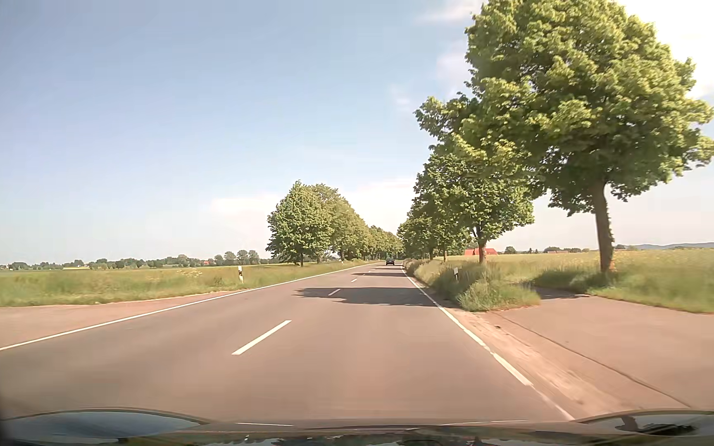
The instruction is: Follow the waypoints while adhering to traffic rules and regulations
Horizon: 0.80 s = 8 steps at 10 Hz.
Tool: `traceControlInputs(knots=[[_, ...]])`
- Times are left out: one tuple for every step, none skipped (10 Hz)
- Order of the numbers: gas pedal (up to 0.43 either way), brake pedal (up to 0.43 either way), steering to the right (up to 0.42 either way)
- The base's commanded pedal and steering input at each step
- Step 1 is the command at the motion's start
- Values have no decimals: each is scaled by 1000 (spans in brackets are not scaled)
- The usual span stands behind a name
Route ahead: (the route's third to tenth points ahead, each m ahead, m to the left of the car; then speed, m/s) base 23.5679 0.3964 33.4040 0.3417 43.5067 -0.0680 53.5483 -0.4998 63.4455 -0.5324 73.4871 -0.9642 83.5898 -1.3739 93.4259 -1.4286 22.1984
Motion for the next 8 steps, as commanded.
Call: traceControlInputs(knots=[[209,0,1],[209,0,1],[209,0,1],[209,0,1],[209,0,1],[209,0,1],[209,0,1],[209,0,1]])
